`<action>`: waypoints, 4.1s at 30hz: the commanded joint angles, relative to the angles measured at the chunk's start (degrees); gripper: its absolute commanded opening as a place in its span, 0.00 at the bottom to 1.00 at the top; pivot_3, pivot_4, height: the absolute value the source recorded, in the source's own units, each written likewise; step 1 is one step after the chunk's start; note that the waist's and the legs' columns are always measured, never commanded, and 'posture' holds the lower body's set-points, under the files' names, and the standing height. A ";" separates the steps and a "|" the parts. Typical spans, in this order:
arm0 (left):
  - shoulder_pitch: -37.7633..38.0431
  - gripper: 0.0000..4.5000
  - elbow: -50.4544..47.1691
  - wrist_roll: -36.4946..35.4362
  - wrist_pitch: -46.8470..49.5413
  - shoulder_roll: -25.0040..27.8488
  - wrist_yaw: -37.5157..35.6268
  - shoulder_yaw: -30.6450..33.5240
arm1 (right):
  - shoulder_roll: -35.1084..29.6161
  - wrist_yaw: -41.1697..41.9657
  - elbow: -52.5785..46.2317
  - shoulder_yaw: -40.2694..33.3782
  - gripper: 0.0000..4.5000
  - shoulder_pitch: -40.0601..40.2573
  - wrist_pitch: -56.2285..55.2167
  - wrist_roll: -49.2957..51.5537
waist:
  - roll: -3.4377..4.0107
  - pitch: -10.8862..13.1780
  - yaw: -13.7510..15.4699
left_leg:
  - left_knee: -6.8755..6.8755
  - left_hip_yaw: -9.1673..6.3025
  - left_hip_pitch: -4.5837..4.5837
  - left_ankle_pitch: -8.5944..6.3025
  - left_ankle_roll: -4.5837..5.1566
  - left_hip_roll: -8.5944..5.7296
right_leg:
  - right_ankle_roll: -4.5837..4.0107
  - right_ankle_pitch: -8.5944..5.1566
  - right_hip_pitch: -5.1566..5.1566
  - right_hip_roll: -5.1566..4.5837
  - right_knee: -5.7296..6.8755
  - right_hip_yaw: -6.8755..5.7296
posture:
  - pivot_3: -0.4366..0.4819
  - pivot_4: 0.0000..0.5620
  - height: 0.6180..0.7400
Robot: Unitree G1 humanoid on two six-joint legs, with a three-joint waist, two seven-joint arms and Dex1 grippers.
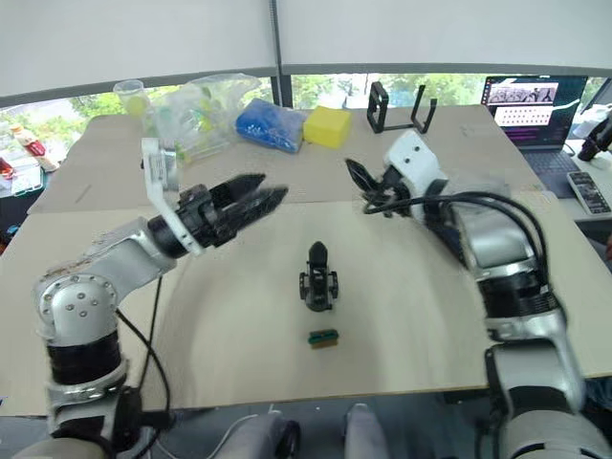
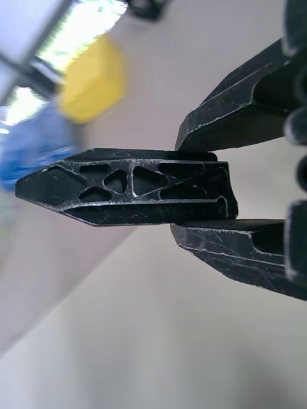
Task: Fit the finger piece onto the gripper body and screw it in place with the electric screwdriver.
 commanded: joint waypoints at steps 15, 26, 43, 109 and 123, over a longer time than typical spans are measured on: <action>-2.72 0.47 -0.91 -7.35 -5.79 -2.61 11.41 0.43 | 5.35 -4.41 -13.78 1.87 0.25 5.32 -4.78 0.64 | 0.00 0.00 0.09 | 0.13 -0.01 -0.01 0.04 -0.04 0.00 | -0.01 0.00 -0.03 0.41 0.46 0.07 | 0.48 0.27 0.98; -3.06 0.47 -0.22 -7.23 -6.19 -1.90 13.20 -1.37 | 5.91 -3.61 -14.88 2.28 0.25 6.42 -8.49 1.34 | 0.00 0.00 0.14 | 0.12 -0.01 0.00 0.04 -0.04 -0.01 | -0.01 0.00 -0.02 0.42 0.44 0.08 | 0.48 0.27 0.98; -3.75 0.00 1.24 -5.39 -7.81 -2.25 12.84 -2.82 | 6.94 -4.81 -16.82 1.48 0.25 4.74 -12.91 -0.20 | 0.00 0.00 0.13 | 0.06 -0.01 0.03 0.04 -0.04 0.00 | -0.01 -0.01 -0.03 0.44 0.24 0.10 | 0.48 0.27 0.98; -15.83 0.20 9.61 1.11 7.52 21.97 -37.10 -11.50 | -8.67 39.16 -3.60 2.57 0.07 -12.89 21.22 33.46 | 0.02 0.02 -0.36 | 0.14 -0.02 -0.63 0.06 -0.05 -0.03 | -0.04 -0.01 -0.78 -0.05 0.53 0.05 | 0.48 0.27 0.98; 3.76 1.00 7.67 37.97 -27.70 32.68 -55.71 -30.58 | -9.33 39.75 -5.35 -0.35 0.07 -0.31 3.08 27.58 | 0.05 0.00 0.17 | 0.03 0.05 -0.65 0.08 -0.06 -0.05 | -0.07 0.01 -0.79 -0.08 0.25 0.02 | 0.48 0.27 0.98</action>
